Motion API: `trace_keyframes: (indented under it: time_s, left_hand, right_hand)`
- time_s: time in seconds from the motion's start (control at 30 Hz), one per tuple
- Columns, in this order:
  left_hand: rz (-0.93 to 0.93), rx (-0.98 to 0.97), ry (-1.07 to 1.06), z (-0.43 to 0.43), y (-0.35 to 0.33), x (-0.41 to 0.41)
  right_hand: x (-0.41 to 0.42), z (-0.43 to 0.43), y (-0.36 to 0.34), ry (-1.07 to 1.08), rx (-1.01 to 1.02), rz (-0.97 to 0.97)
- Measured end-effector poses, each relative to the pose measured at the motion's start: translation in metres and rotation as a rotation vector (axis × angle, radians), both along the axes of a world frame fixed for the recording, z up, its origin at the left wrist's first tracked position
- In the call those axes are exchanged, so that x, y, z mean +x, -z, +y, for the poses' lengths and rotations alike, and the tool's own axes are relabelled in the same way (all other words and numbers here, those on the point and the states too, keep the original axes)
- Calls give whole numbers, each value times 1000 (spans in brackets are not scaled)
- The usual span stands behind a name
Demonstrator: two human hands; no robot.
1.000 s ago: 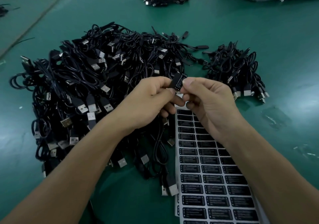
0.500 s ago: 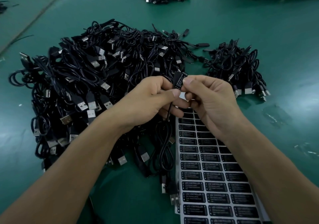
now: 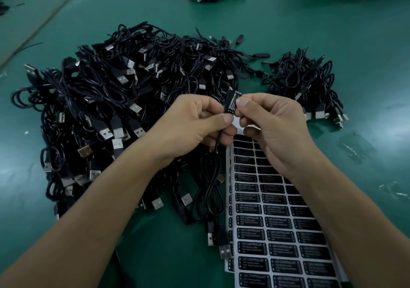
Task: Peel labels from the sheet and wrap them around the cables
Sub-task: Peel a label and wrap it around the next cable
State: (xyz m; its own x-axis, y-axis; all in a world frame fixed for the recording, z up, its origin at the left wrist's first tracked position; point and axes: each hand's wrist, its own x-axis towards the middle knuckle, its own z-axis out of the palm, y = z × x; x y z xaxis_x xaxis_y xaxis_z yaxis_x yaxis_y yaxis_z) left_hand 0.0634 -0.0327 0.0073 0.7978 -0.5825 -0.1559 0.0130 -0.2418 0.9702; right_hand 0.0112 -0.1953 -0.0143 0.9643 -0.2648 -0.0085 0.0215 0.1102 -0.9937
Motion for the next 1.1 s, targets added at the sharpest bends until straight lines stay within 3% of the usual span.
trace_keyframes:
  time_s: [0.5, 1.1]
  left_hand:
    - [0, -3, 11, 0, 1, 0]
    - [10, -4, 51, 1, 3, 2]
  right_hand:
    - [0, -1, 2, 20, -156, -94]
    - [-1, 1, -1, 11, -122, -77]
